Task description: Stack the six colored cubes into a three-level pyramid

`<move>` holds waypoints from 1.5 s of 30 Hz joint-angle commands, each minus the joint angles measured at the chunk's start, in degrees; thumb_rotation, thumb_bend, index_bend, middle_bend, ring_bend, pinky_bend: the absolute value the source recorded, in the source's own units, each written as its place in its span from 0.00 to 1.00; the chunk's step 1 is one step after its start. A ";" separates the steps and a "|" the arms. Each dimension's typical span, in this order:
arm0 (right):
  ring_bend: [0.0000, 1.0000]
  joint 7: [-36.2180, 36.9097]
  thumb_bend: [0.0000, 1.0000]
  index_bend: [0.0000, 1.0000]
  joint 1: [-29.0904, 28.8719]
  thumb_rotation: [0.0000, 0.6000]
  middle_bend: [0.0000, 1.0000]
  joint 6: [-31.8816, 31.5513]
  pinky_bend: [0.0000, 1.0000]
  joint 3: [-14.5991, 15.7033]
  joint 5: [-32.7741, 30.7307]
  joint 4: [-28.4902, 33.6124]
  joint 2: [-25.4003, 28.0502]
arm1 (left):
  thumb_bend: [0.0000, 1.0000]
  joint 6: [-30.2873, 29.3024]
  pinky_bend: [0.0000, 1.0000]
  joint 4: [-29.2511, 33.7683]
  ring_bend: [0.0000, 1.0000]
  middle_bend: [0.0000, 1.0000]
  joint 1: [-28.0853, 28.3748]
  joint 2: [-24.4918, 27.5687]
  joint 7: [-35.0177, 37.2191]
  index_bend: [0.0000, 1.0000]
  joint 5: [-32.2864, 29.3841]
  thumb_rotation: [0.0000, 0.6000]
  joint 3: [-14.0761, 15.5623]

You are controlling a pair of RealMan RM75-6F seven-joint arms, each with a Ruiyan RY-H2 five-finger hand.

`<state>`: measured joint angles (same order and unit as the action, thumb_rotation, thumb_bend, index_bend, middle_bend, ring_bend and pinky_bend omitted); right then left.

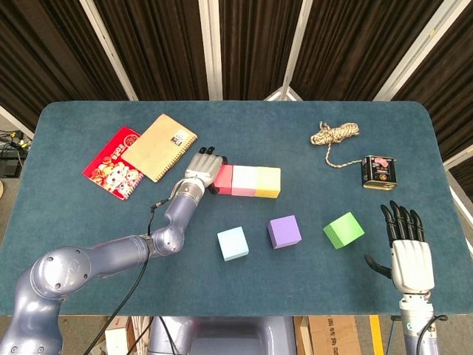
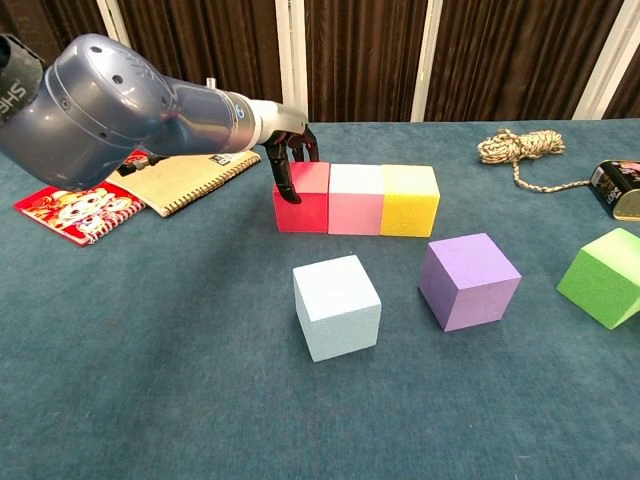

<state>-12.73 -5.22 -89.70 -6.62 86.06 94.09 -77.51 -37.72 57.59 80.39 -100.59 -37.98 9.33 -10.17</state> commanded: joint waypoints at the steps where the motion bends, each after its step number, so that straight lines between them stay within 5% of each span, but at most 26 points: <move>1: 0.03 -0.11 0.12 0.00 0.01 1.00 0.01 0.01 0.00 0.02 -0.02 0.02 -0.04 | 0.32 0.03 0.00 -0.09 0.00 0.26 -0.06 -0.07 -0.12 0.28 -0.01 1.00 -0.19; 18: 0.03 -0.28 0.12 0.00 -0.10 1.00 0.01 0.48 0.00 0.02 -0.36 0.08 0.04 | 0.24 0.30 0.00 0.59 0.00 0.21 -0.05 0.21 -1.66 0.16 -2.07 1.00 -1.15; 30: 0.03 -0.07 0.12 0.00 -0.14 1.00 0.01 0.75 0.00 0.09 -0.48 0.36 0.17 | 0.24 -2.10 0.00 4.05 0.00 0.00 0.20 2.65 -3.20 0.00 -2.27 1.00 -1.34; 38: 0.03 -0.16 0.12 0.00 -0.14 1.00 0.01 0.92 0.00 0.15 -0.59 0.50 0.30 | 0.21 -5.47 0.00 12.12 0.00 0.00 -0.21 8.73 -6.19 0.00 -1.59 1.00 0.31; 45: 0.03 -0.01 0.12 0.00 -0.28 1.00 0.01 1.39 0.00 0.31 -0.65 0.43 0.30 | 0.20 -11.26 0.00 26.20 0.00 0.01 -4.48 18.57 -1.12 0.00 4.69 1.00 -1.92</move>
<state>-12.74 -5.49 -88.32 -6.32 85.43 94.54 -77.20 -46.13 78.49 78.24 -86.33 -41.68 10.73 -11.07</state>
